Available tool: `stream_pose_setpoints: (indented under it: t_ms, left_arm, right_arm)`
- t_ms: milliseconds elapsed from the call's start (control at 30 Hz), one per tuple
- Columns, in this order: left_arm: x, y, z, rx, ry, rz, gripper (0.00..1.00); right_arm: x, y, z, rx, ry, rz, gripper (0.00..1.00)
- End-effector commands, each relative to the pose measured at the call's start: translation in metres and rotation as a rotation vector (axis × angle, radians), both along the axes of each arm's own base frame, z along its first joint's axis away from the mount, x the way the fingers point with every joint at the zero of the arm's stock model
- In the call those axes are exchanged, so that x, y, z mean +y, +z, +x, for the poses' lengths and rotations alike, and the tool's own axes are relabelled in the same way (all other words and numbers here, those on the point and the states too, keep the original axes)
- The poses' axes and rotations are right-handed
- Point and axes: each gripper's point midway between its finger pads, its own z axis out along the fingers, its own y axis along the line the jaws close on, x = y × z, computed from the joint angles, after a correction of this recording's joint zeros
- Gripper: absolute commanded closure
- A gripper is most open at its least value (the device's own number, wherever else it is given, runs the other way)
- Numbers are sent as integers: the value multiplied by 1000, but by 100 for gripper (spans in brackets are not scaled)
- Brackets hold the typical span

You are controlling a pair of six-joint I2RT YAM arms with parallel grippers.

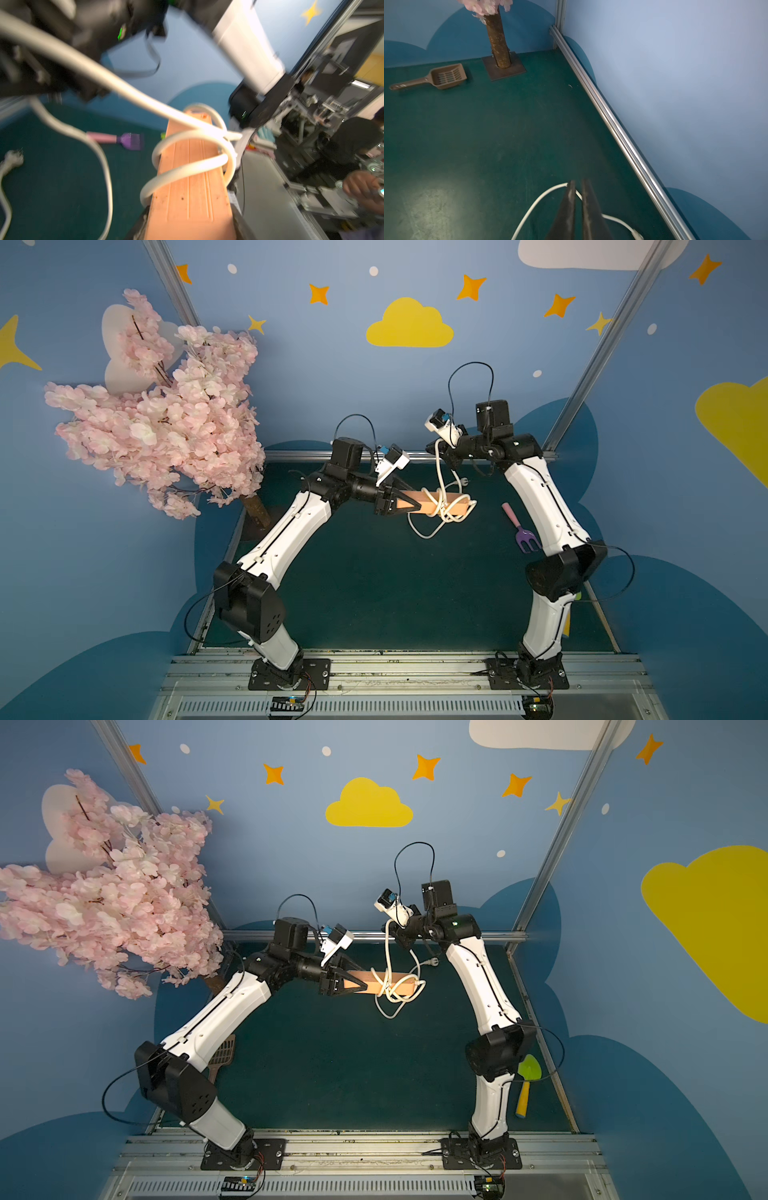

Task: Wrap the cord around the power strip
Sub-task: Wrap the power cord around the power strip.

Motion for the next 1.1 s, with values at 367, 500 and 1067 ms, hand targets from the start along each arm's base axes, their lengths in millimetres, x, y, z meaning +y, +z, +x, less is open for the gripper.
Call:
stream_pose_setpoints:
  t_ms: [367,500,1067]
  left_arm:
    - [22,106,23,-111,53,-319,97]
    - [24,116,26,-109,87,-347,98]
    - [44,94,109,14,554,-448,97]
  right_arm:
    - [-66,-72,36,263,-253,478,13]
    - [-78,-106,43,291,-334,474,12]
    - [4,-206,-49,382,-383,316,84]
